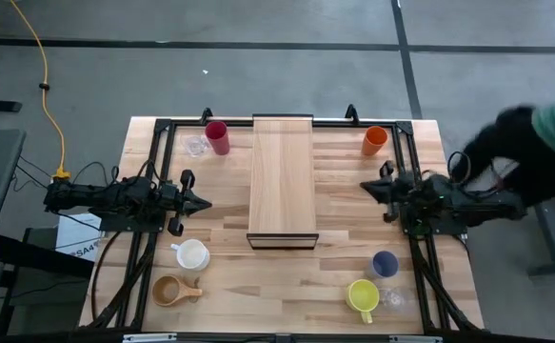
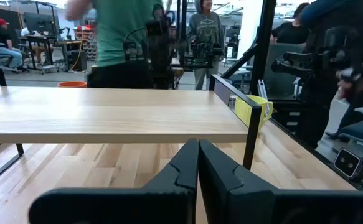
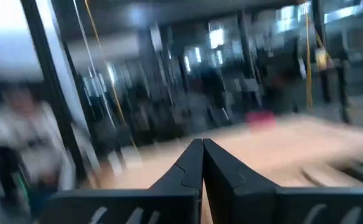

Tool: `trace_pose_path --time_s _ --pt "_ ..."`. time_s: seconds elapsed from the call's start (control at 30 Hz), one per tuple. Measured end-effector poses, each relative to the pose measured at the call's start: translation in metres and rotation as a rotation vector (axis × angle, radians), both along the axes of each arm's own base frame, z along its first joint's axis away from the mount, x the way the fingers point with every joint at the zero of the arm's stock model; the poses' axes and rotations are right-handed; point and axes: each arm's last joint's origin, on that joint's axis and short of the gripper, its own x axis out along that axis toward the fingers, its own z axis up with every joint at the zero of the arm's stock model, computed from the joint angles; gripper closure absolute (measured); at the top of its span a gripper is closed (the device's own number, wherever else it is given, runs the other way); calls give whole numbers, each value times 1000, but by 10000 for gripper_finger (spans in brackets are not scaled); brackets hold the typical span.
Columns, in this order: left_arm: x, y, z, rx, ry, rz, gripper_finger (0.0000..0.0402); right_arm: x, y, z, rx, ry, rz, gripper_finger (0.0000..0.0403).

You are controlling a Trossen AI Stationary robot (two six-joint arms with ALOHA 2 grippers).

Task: Stack small to large cups/mugs on shelf
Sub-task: Put the pink cup on the shelf

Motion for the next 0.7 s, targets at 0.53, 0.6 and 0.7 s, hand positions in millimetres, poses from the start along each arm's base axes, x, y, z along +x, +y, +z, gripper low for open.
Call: trace_pose_path --time_s 0.53,0.6,0.7 --pt "0 0 0 1 0 0 401 -28 -3 51 -102 -489 -182 402" --pt "0 0 0 1 0 0 401 -28 -3 51 -77 -490 -166 402" --pt "0 0 0 1 0 0 401 -28 -3 51 -42 -498 -145 402"
